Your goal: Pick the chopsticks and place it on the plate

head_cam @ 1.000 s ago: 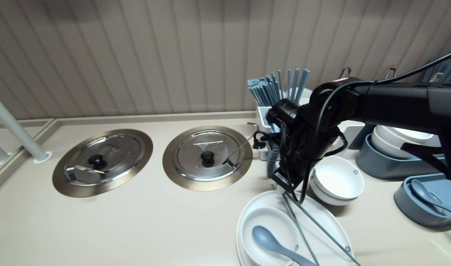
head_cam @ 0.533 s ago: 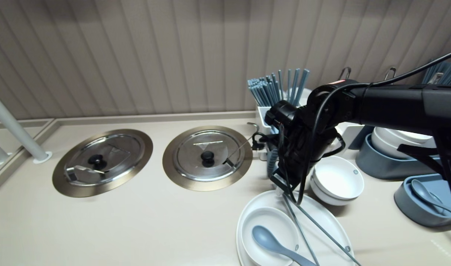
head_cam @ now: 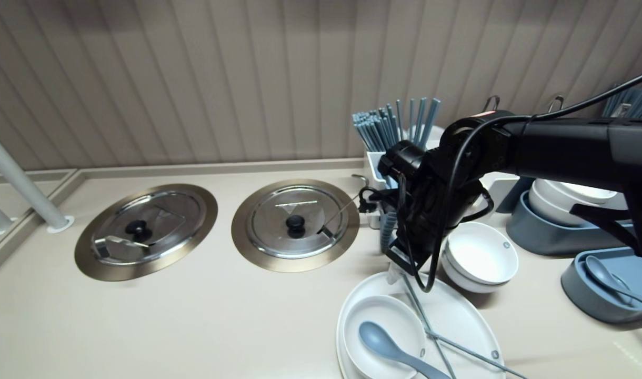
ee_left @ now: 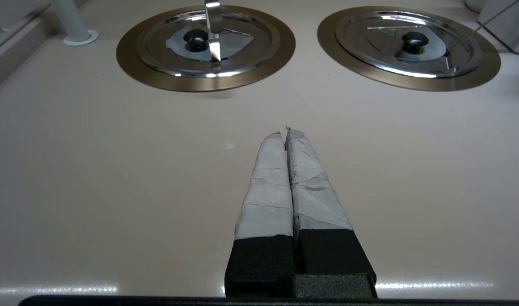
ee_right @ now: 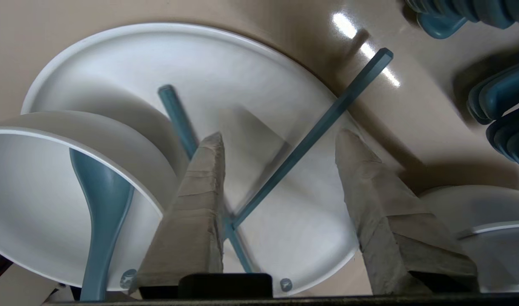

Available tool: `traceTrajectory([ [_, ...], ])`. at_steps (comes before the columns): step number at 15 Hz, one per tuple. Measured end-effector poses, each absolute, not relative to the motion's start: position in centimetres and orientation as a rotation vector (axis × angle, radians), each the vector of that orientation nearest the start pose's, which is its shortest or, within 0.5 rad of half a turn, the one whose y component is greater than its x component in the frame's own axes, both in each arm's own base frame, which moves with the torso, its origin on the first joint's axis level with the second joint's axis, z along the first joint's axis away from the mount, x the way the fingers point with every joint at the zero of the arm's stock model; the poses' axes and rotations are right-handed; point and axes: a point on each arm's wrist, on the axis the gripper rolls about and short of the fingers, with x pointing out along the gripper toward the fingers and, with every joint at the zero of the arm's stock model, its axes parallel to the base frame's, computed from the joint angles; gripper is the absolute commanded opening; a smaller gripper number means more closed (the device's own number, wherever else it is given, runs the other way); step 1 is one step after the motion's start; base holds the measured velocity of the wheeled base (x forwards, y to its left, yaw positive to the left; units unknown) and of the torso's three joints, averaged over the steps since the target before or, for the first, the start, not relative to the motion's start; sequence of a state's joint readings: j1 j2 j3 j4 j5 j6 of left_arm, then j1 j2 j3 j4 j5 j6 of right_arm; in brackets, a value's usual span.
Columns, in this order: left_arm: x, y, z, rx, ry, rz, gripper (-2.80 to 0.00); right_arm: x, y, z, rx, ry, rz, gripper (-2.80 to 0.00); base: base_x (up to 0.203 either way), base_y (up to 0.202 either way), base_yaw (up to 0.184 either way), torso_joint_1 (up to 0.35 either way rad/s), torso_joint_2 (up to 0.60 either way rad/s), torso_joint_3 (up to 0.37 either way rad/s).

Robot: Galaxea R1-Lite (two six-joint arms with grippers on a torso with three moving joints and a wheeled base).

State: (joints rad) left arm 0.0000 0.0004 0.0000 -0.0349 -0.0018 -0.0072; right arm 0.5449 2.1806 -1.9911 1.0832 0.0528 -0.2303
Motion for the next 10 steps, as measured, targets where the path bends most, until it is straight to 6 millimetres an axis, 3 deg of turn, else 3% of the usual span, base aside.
traceTrajectory([
  [10,-2.3,0.0,7.9,-0.007,-0.034,-0.002,-2.8,31.8,19.4,22.0,-0.457,1.112,0.649,0.0,0.0,0.0,0.0,0.0,0.0,0.0],
])
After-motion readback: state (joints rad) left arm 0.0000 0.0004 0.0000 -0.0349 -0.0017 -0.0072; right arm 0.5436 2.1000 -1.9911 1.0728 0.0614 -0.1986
